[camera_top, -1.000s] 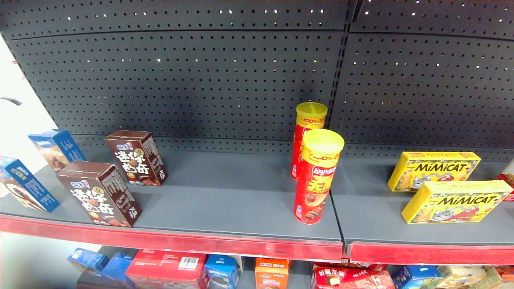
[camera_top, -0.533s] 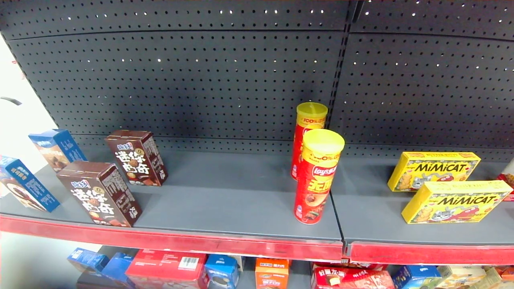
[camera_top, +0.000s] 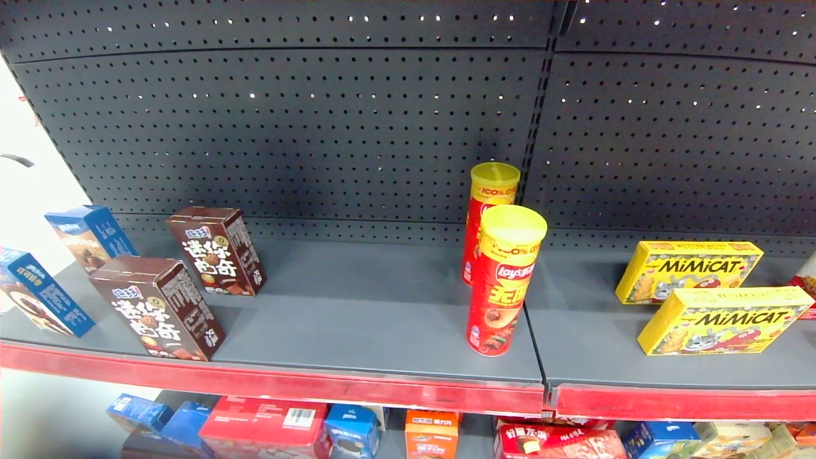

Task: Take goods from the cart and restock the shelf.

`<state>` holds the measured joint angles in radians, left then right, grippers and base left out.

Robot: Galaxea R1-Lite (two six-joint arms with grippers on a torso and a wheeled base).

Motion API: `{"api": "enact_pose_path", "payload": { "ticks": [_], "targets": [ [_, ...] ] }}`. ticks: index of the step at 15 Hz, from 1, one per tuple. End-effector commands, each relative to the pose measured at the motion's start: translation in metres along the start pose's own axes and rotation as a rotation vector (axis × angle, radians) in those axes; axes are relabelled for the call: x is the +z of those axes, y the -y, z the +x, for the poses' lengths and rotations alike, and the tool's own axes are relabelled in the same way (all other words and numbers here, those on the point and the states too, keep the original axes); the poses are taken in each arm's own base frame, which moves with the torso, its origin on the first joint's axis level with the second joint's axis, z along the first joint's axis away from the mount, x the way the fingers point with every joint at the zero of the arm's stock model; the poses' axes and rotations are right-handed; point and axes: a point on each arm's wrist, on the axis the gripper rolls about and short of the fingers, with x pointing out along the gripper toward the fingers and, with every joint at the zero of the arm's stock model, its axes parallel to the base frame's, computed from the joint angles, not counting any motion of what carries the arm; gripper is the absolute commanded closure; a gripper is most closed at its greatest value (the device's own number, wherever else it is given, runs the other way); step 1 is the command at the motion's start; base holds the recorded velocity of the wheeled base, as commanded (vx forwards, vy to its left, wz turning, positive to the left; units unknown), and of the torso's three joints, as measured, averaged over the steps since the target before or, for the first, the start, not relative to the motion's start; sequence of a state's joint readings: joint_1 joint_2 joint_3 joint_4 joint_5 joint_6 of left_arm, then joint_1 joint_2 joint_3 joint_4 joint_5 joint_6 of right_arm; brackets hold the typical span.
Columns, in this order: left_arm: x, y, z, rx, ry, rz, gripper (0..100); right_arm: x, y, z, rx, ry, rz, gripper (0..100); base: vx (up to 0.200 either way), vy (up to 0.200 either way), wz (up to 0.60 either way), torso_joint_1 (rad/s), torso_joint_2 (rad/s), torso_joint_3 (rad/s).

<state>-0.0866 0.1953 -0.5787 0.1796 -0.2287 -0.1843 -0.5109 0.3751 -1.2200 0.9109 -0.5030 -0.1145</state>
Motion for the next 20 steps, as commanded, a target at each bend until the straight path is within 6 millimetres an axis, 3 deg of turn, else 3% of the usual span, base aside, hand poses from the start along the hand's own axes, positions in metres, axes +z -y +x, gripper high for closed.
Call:
{"api": "enact_pose_path", "payload": {
  "ticks": [1, 2, 4, 6, 10, 14, 18, 20],
  "targets": [
    [-0.039, -0.016, -0.012, 0.069, -0.073, 0.043, 0, 0.0, 0.0, -0.004, -0.014, 0.001, 0.002, 0, 0.0, 0.0, 0.0, 0.0, 0.0, 0.0],
    [-0.041, -0.017, -0.009, 0.071, -0.055, 0.035, 0, 0.0, 0.001, -0.005, -0.015, -0.001, 0.001, 0, 0.0, 0.0, 0.0, 0.0, 0.0, 0.0],
    [-0.067, -0.022, 0.003, 0.078, -0.084, 0.012, 0, 0.0, 0.001, -0.007, -0.017, -0.002, -0.001, 0, 0.0, 0.0, 0.0, 0.0, 0.0, 0.0],
    [-0.112, -0.031, 0.018, 0.067, -0.031, 0.019, 0, 0.001, 0.003, -0.01, -0.017, 0.008, 0.005, 0, 0.0, 0.0, 0.0, 0.0, 0.0, 0.0],
    [-0.121, -0.034, 0.018, 0.11, -0.089, -0.014, 0, -0.001, 0.008, -0.017, -0.008, 0.018, 0.009, 0, 0.0, 0.0, 0.0, 0.0, 0.0, 0.0],
    [-0.133, -0.041, 0.014, 0.374, -0.175, 0.013, 0, -0.001, 0.011, -0.02, -0.007, 0.029, 0.014, 0, 0.0, 0.0, 0.0, 0.0, 0.0, 0.0],
    [-0.133, -0.041, 0.014, 0.377, -0.177, 0.01, 0, 0.002, 0.014, -0.017, 0.022, 0.036, 0.013, 0, 0.0, 0.0, 0.0, 0.0, 0.0, 0.0],
    [-0.133, -0.039, 0.015, 0.269, -0.199, 0.042, 0, 0.005, 0.013, -0.014, 0.029, 0.031, 0.01, 0, 0.0, 0.0, 0.0, 0.0, 0.0, 0.0]
  ]
}}
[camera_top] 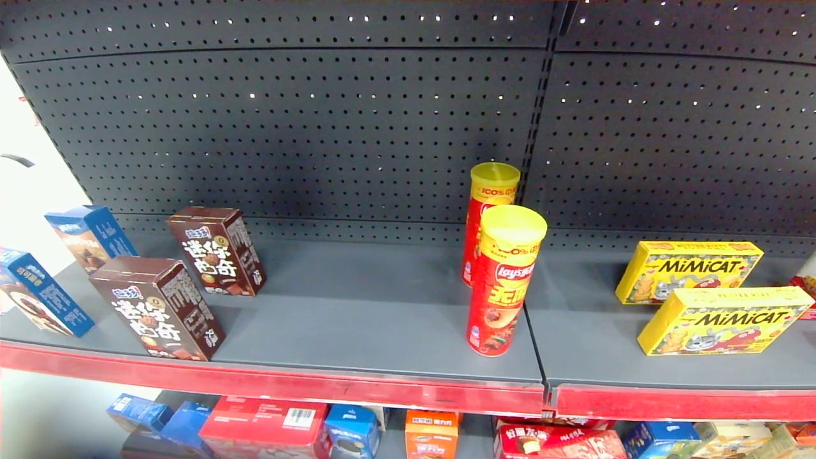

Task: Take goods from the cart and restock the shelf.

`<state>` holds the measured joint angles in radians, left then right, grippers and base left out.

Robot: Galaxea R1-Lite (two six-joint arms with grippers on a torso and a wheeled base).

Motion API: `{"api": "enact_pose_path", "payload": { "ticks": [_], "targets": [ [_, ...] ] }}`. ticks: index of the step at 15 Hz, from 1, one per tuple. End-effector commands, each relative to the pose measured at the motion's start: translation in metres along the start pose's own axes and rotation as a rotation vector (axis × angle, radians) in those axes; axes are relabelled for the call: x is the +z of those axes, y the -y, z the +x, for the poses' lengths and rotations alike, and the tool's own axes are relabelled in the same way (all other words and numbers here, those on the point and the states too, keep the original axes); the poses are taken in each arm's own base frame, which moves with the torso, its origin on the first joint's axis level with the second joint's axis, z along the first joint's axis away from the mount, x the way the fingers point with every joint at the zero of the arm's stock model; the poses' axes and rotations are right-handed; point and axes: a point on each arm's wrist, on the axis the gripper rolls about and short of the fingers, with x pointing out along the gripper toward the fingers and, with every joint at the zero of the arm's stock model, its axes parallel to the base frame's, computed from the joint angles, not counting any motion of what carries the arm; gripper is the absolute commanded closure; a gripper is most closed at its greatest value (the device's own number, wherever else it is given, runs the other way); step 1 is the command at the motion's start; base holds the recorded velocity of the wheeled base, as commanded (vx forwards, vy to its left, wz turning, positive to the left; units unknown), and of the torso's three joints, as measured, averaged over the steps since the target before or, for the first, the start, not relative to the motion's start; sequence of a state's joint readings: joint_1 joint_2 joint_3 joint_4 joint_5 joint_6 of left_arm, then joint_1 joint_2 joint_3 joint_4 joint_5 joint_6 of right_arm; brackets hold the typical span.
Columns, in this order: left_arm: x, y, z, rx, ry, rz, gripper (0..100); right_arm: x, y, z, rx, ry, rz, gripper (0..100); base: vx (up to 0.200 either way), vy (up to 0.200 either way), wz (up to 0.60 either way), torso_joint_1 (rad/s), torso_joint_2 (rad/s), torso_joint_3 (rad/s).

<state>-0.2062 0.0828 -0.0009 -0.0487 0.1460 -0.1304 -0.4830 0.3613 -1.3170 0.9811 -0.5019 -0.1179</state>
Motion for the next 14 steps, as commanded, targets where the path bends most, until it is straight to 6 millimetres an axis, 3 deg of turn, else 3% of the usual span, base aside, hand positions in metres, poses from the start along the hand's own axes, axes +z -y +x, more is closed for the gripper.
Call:
{"api": "enact_pose_path", "payload": {
  "ticks": [1, 4, 5, 6, 8, 9, 14],
  "targets": [
    [0.0, 0.002, 0.0, -0.106, -0.011, 0.041, 0, 0.003, 0.0, 0.005, 0.015, -0.01, -0.007, 0, 0.0, 0.0, 0.0, 0.0, 0.0, 0.0],
    [0.001, 0.01, -0.002, -0.451, -0.051, 0.029, 0, 0.006, 0.0, 0.011, 0.037, -0.012, -0.011, 0, 0.0, 0.0, 0.0, 0.0, 0.0, 0.0],
    [0.001, 0.011, -0.003, -0.472, -0.055, 0.026, 0, 0.007, 0.0, 0.011, 0.038, -0.01, -0.01, 0, 0.0, 0.0, 0.0, 0.0, 0.0, 0.0],
    [0.001, 0.01, -0.002, -0.419, -0.049, 0.024, 0, 0.008, 0.001, 0.011, 0.043, -0.007, -0.008, 0, 0.0, 0.0, 0.0, 0.0, 0.0, 0.0],
    [0.002, 0.003, 0.0, -0.099, -0.005, 0.041, 0, 0.012, 0.007, 0.01, 0.069, 0.018, 0.002, 0, 0.0, 0.0, 0.0, 0.0, 0.0, 0.0],
    [0.002, 0.001, 0.0, -0.043, 0.001, 0.051, 0, 0.013, 0.008, 0.01, 0.072, 0.021, 0.003, 0, 0.0, 0.0, 0.0, 0.0, 0.0, 0.0],
    [-0.005, 0.003, 0.0, -0.144, -0.071, 0.142, 0, 0.019, 0.009, 0.016, 0.097, 0.016, 0.0, 0, 0.0, 0.0, 0.0, 0.0, 0.0, 0.0]
  ]
}}
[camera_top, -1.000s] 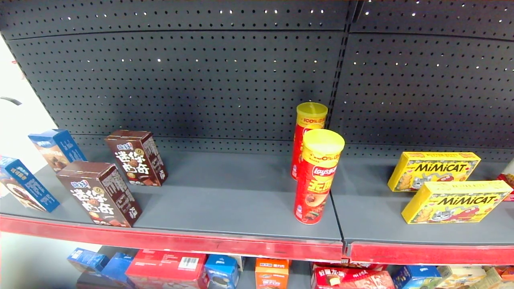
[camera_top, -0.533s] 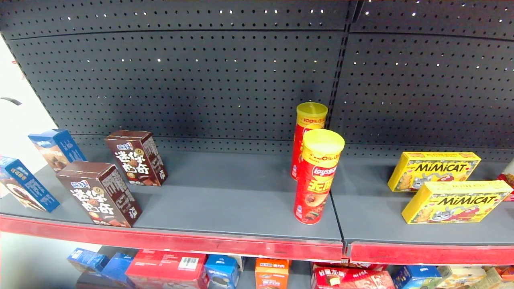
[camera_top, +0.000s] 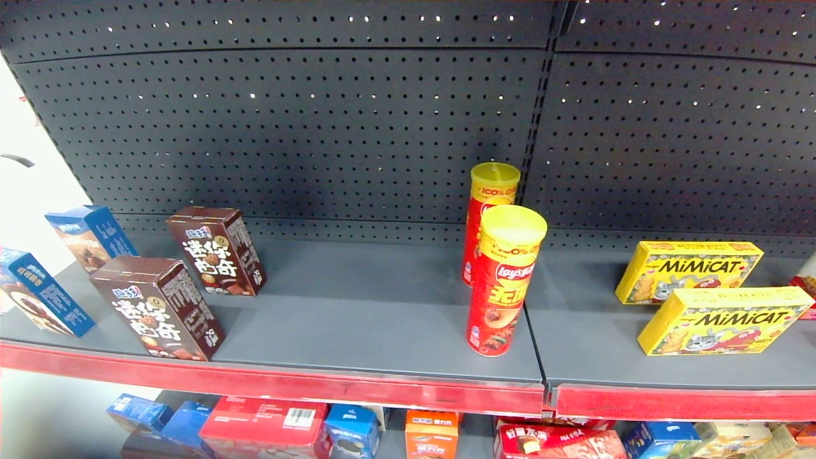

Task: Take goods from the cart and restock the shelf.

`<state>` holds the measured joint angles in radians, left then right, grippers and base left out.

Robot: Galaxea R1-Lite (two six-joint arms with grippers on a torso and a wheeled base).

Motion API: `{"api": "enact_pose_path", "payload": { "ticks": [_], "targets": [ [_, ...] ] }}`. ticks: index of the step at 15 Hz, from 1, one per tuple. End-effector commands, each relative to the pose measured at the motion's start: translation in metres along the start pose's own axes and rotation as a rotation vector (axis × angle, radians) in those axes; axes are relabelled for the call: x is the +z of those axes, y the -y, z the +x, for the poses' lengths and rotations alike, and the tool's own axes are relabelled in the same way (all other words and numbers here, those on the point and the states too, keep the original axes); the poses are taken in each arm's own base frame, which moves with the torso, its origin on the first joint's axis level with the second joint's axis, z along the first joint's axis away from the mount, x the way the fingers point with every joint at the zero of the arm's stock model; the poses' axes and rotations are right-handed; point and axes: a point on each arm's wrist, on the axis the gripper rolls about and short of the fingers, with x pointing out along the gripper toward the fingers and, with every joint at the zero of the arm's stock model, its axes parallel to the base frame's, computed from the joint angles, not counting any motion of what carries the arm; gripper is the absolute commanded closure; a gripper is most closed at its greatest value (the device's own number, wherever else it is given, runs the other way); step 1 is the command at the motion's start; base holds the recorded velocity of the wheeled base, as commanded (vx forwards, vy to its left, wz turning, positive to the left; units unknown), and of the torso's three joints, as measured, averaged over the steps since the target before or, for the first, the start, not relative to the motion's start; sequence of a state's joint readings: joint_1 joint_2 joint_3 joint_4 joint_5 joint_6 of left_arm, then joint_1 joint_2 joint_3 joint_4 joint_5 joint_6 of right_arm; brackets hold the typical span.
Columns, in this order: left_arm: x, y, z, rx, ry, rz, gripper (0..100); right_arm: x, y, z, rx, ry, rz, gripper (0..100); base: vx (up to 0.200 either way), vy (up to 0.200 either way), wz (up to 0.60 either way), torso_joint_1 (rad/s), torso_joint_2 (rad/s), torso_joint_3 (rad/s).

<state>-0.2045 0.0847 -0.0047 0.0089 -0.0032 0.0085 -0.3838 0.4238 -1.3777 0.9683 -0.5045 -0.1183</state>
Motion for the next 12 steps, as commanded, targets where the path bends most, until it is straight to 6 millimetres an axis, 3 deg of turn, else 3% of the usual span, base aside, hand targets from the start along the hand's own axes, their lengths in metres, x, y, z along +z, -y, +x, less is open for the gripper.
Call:
{"api": "enact_pose_path", "payload": {
  "ticks": [1, 6, 9, 12],
  "targets": [
    [0.0, 0.0, 0.001, -0.001, -0.002, 0.001, 0, 0.002, -0.001, 0.003, 0.006, -0.008, -0.005, 0, 0.0, 0.0, 0.0, 0.0, 0.0, 0.0],
    [0.0, 0.0, 0.001, 0.013, -0.002, 0.001, 0, 0.015, 0.001, 0.011, 0.039, 0.023, 0.008, 0, 0.0, 0.0, 0.0, 0.0, 0.0, 0.0],
    [0.001, 0.004, 0.002, 0.264, -0.027, -0.025, 0, 0.016, 0.003, 0.015, 0.074, 0.025, 0.008, 0, 0.0, 0.0, 0.0, 0.0, 0.0, 0.0],
    [-0.002, 0.004, -0.005, 0.202, 0.076, -0.003, 0, 0.013, 0.005, 0.015, 0.094, 0.027, 0.013, 0, 0.0, 0.0, 0.0, 0.0, 0.0, 0.0]
  ]
}}
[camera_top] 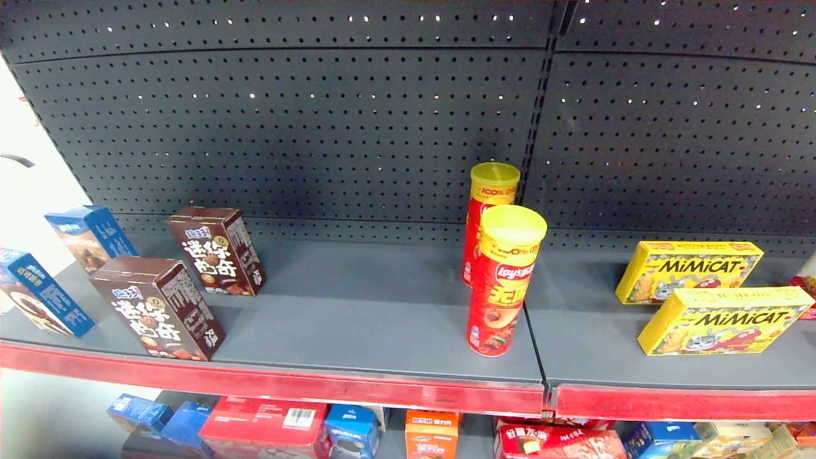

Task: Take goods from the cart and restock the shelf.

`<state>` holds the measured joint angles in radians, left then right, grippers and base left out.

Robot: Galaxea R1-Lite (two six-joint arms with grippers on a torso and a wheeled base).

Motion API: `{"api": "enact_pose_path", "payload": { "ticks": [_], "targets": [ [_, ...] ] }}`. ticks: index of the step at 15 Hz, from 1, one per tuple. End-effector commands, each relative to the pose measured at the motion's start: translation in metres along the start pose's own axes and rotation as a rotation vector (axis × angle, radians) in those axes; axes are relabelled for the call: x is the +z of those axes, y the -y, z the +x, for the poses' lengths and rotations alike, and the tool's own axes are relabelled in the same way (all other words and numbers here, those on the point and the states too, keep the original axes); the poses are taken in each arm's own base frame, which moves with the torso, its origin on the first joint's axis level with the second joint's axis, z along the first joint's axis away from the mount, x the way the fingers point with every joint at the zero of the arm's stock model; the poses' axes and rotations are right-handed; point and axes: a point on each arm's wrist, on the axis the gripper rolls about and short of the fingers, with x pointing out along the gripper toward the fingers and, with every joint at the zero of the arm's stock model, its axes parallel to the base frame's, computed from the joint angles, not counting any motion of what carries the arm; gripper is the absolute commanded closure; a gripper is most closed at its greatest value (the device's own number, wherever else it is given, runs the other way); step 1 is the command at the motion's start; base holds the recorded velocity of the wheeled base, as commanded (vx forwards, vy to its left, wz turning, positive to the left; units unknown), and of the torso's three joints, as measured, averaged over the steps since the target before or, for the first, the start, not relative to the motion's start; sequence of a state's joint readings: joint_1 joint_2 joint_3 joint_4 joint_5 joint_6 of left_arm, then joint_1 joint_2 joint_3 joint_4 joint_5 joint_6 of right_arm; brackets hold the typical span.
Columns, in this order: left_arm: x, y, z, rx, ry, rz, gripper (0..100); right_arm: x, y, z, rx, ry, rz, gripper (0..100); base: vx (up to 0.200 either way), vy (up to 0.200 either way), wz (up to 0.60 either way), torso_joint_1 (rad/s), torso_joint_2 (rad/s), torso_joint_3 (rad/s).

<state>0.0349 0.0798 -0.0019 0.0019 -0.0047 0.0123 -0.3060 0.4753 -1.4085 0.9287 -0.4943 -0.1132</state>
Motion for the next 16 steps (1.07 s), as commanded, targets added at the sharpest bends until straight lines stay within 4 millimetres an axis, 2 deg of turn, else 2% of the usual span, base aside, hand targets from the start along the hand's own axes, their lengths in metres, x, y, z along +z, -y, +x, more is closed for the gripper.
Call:
{"api": "enact_pose_path", "payload": {
  "ticks": [1, 6, 10, 12, 16],
  "targets": [
    [-0.002, -0.001, -0.006, -0.022, 0.08, -0.003, 0, -0.003, 0.003, 0.001, 0.026, -0.001, -0.001, 0, 0.0, 0.0, 0.0, 0.0, 0.0, 0.0],
    [-0.002, -0.001, -0.006, -0.022, 0.08, -0.005, 0, -0.013, 0.004, 0.009, 0.089, -0.028, 0.055, 0, 0.0, 0.0, 0.0, 0.0, 0.0, 0.0],
    [-0.002, -0.001, -0.006, -0.022, 0.08, -0.005, 0, -0.03, 0.005, 0.025, 0.259, -0.062, 0.082, 0, 0.0, 0.0, 0.0, 0.0, 0.0, 0.0],
    [-0.003, -0.001, -0.006, -0.022, 0.078, -0.005, 0, -0.051, -0.006, 0.034, 0.342, -0.074, 0.075, 0, 0.0, 0.0, 0.0, 0.0, 0.0, 0.0],
    [-0.002, -0.001, -0.006, -0.022, 0.08, -0.005, 0, -0.136, -0.022, 0.047, 0.481, -0.064, 0.052, 0, 0.0, 0.0, 0.0, 0.0, 0.0, 0.0]
  ]
}}
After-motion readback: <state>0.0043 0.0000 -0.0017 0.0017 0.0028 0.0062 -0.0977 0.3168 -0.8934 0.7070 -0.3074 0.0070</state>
